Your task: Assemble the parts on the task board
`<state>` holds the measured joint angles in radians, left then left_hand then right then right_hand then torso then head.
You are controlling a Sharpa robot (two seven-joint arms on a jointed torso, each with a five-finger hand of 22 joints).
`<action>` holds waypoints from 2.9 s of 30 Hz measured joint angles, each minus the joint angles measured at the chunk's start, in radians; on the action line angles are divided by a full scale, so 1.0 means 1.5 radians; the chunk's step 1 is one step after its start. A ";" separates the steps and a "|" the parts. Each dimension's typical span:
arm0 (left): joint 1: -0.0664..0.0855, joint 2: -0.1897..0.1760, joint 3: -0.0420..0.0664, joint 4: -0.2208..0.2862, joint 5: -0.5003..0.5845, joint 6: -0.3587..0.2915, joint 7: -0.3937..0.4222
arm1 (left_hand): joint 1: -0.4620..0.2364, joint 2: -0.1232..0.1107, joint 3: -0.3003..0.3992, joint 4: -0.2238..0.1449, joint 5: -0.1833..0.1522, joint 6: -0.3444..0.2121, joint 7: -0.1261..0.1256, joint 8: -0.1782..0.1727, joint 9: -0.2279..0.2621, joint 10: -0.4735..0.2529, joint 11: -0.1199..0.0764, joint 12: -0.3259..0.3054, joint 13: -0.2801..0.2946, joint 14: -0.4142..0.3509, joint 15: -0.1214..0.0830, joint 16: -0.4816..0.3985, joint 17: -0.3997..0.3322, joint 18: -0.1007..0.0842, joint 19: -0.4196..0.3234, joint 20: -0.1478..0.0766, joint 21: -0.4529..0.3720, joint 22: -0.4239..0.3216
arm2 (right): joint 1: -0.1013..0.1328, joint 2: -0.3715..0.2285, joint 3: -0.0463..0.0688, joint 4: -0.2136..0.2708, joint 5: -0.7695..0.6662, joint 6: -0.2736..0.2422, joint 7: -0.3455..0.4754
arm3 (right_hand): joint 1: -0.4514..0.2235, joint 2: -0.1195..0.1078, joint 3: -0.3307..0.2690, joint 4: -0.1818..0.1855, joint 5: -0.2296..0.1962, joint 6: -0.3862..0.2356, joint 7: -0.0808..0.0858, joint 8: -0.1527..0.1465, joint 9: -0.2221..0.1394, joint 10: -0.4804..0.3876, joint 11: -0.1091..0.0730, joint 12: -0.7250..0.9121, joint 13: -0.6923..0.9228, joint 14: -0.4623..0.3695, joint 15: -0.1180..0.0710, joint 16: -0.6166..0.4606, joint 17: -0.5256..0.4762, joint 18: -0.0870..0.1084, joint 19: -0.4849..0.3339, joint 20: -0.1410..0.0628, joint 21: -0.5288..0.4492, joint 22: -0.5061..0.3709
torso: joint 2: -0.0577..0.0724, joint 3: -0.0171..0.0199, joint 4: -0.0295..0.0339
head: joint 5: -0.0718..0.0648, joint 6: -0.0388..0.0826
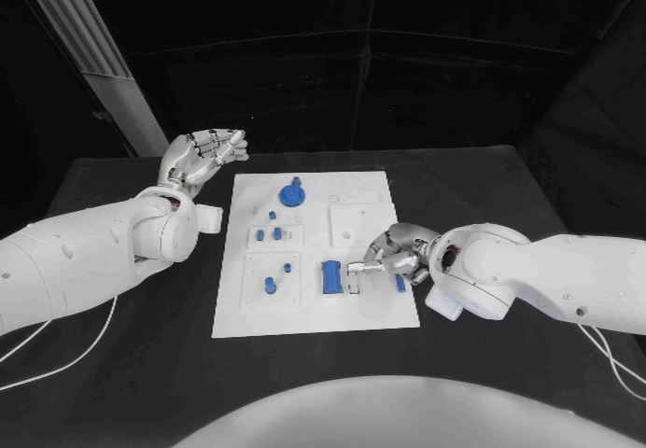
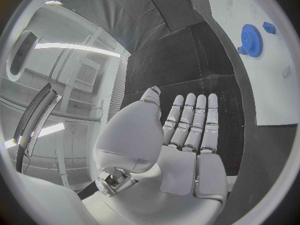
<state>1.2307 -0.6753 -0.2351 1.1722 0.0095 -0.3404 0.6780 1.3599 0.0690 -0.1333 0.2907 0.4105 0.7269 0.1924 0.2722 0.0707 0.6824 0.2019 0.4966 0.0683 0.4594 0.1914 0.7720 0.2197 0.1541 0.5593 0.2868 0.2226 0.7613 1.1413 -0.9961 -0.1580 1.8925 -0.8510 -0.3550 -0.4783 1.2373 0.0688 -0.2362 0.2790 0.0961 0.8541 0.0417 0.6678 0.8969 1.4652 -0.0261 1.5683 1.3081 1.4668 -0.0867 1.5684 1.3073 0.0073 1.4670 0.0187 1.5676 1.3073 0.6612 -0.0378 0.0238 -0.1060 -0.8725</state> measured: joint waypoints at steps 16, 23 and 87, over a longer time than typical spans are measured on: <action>0.000 0.001 0.000 -0.003 0.000 0.000 0.000 | 0.000 0.000 0.000 0.000 0.003 0.000 0.000 0.000 0.000 0.000 0.000 0.000 0.000 0.000 0.000 0.000 0.000 0.000 0.000 0.000 0.000 0.000 | 0.007 -0.105 -0.001 0.018 -0.140 0.027 -0.038 | -0.005 -0.010 -0.012 0.004 0.048 -0.041 0.054 -0.152 -0.182 0.001 0.053 0.000 0.000 -0.001 0.046 0.000 0.000 0.000 0.001 0.044 0.000 0.000 | 0.001 0.0008 0.0002 | -0.024 0.000; -0.001 0.001 0.000 -0.003 0.000 0.000 0.000 | 0.000 0.000 0.000 0.000 0.003 0.000 0.000 0.000 0.000 0.000 0.000 0.000 0.000 0.000 0.000 0.000 0.000 0.000 0.000 0.000 0.000 0.000 | 0.006 -0.109 -0.002 0.013 -0.200 0.052 -0.078 | -0.010 -0.004 -0.012 0.004 0.062 -0.024 0.056 -0.154 -0.199 0.001 0.053 0.000 0.000 -0.001 0.046 0.000 0.000 0.000 -0.001 0.046 0.000 0.000 | 0.001 0.0008 0.0001 | -0.029 0.000; -0.001 -0.002 0.000 0.004 0.000 0.003 0.000 | -0.003 0.003 0.000 0.000 0.003 0.000 0.000 0.003 0.000 0.000 0.000 0.003 0.000 0.000 0.000 0.002 -0.003 0.000 0.000 0.000 0.000 0.000 | -0.002 0.001 0.003 -0.048 -0.278 0.215 -0.141 | 0.064 0.012 0.027 -0.042 0.066 0.065 0.042 -0.197 -0.190 0.001 0.044 0.000 0.000 -0.001 0.046 0.000 0.000 0.000 -0.001 0.046 0.000 0.000 | 0.001 0.0006 0.0005 | -0.025 0.000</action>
<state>1.2284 -0.6780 -0.2351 1.1780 0.0095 -0.3364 0.6780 1.3561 0.0728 -0.1332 0.2908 0.4143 0.7269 0.1924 0.2760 0.0707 0.6825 0.2019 0.5003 0.0687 0.4594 0.1914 0.7755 0.2148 0.1542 0.5593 0.2868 0.2226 0.7609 1.1382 -0.9951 -0.1533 1.8201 -1.2683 -0.0332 -0.6902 1.3331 0.0861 -0.1959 0.2154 0.1947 0.9511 0.1054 0.3722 0.6126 1.4666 0.0391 1.5683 1.3081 1.4651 -0.0179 1.5683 1.3078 0.0074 1.4654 0.0877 1.5676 1.3073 0.6631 -0.0368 0.0245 -0.1429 -0.8725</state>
